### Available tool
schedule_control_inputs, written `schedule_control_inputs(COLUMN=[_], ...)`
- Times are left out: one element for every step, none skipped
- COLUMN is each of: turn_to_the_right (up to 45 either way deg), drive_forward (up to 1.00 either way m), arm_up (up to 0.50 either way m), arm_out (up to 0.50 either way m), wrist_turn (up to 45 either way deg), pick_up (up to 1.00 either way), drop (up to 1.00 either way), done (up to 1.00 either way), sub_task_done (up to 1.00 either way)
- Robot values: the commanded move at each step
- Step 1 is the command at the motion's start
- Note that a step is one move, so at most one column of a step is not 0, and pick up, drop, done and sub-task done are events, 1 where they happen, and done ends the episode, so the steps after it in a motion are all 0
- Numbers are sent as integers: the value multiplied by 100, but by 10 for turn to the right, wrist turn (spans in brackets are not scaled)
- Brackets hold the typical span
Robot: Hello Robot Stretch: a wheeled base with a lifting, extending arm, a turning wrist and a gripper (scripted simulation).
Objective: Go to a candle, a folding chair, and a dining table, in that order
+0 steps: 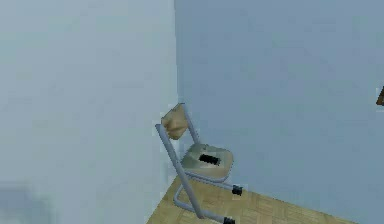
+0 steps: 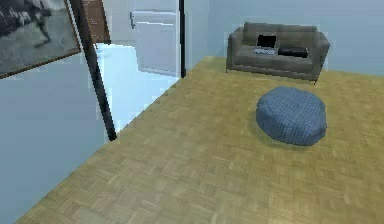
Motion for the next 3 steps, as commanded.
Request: schedule_control_inputs(turn_to_the_right=[210,0,-210], drive_forward=[0,30,0], arm_up=[0,0,0], arm_out=[0,0,0], wrist_turn=[0,0,0], pick_up=[0,0,0], drop=[0,0,0], done=[0,0,0], sub_task_done=[0,0,0])
